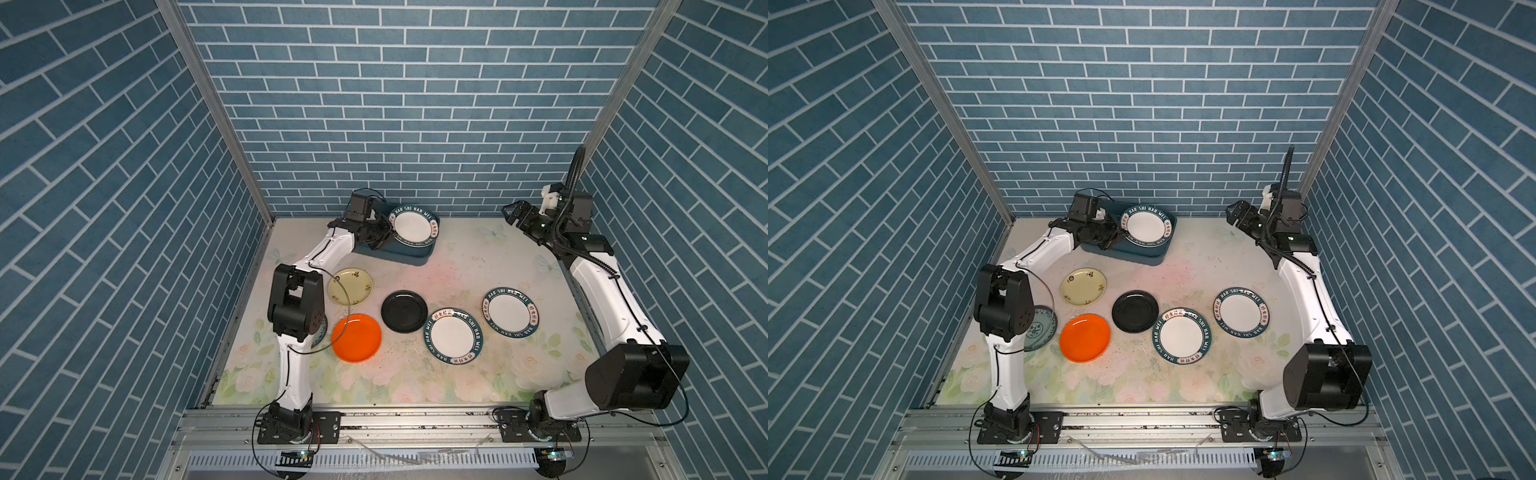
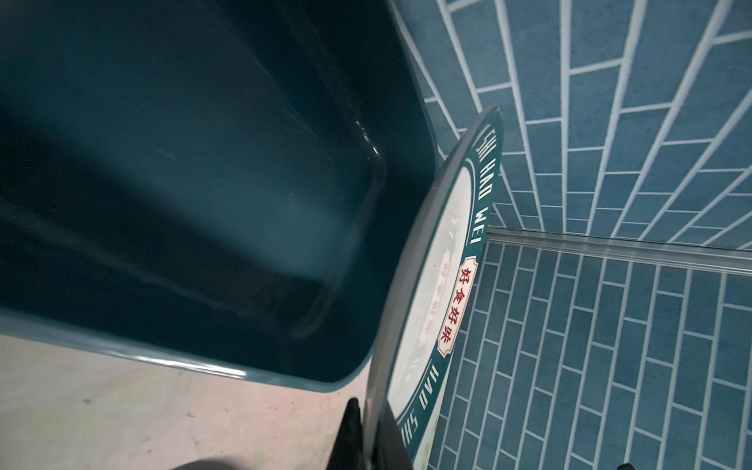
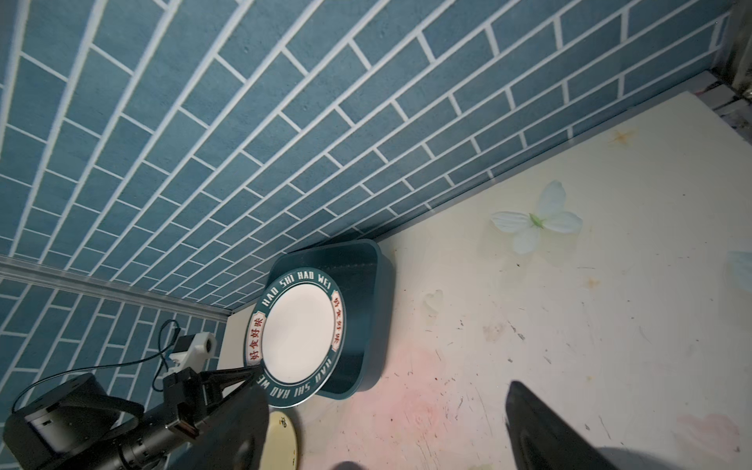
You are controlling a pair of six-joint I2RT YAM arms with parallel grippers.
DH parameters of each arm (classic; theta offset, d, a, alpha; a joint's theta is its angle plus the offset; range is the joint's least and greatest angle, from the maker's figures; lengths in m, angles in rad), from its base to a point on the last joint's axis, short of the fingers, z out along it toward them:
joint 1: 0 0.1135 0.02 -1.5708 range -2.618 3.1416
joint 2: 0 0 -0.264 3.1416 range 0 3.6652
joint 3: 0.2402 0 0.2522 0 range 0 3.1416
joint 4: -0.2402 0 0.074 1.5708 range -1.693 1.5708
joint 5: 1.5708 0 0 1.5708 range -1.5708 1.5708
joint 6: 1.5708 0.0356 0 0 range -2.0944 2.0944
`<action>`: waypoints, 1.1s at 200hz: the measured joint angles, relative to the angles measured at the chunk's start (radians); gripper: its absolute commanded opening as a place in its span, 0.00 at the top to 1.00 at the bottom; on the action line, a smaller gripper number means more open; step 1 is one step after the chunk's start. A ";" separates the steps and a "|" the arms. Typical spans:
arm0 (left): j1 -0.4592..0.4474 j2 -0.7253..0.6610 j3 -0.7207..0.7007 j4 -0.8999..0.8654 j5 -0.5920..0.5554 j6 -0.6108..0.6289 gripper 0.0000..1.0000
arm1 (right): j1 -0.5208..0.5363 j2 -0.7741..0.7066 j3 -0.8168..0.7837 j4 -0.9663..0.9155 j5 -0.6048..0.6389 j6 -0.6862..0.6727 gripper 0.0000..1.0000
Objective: Place the plates into the plastic bin on the countertop
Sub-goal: Place the plate in the plastic bin.
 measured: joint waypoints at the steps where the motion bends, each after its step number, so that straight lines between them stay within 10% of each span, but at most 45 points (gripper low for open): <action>1: 0.002 0.001 0.001 -0.002 0.001 0.002 1.00 | 0.000 -0.001 -0.002 0.000 0.002 0.000 0.10; 127: 0.049 0.297 0.187 -0.051 0.084 0.158 1.00 | 0.000 -0.002 -0.013 -0.019 0.146 0.018 0.10; 220: 0.050 0.303 0.261 -0.087 0.077 0.199 0.37 | 0.000 -0.001 0.006 -0.062 0.176 0.004 0.10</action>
